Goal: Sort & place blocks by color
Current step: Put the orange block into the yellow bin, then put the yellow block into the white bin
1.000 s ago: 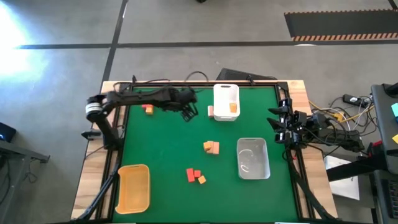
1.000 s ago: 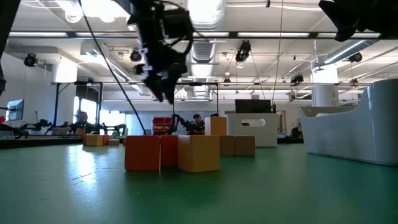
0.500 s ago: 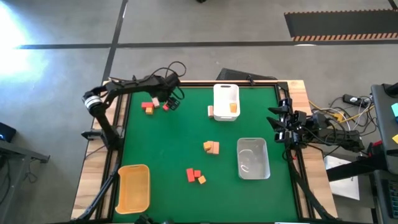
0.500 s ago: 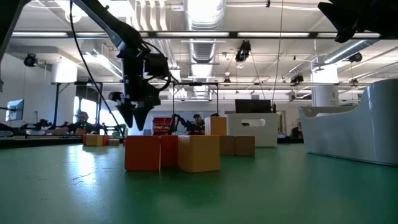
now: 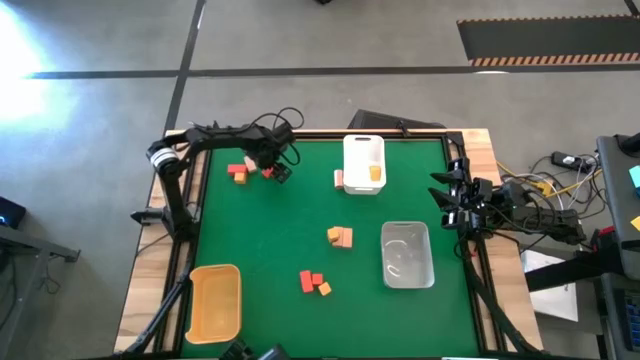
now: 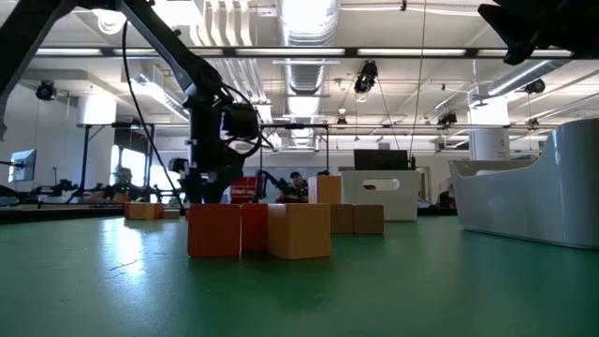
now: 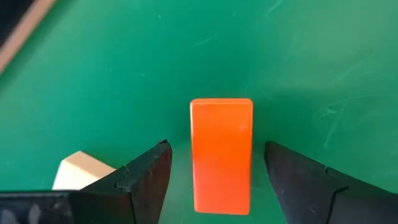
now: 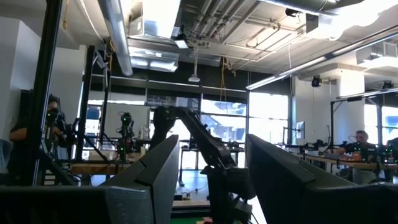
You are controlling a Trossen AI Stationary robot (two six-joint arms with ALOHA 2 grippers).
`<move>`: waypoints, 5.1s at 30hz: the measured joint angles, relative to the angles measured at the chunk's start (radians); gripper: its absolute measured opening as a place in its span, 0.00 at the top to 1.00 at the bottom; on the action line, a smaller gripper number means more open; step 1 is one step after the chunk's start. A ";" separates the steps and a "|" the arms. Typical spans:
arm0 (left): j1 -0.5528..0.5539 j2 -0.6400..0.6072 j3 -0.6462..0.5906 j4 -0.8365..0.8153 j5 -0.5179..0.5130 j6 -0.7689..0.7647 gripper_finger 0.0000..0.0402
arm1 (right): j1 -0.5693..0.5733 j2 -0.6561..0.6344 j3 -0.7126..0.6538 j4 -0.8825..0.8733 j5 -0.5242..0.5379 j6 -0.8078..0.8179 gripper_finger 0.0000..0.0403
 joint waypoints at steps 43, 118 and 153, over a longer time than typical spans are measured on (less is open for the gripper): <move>-0.642 -0.376 0.018 -0.144 -0.054 -0.302 0.71 | 0.000 0.000 0.000 -0.003 0.000 0.004 0.58; -1.151 -0.596 -0.265 0.482 -0.640 0.646 0.77 | 0.000 0.607 0.008 0.579 0.016 0.117 0.58; -0.846 -0.895 -0.610 0.992 -0.483 1.030 0.94 | 0.096 1.359 0.956 -0.554 0.016 0.142 0.70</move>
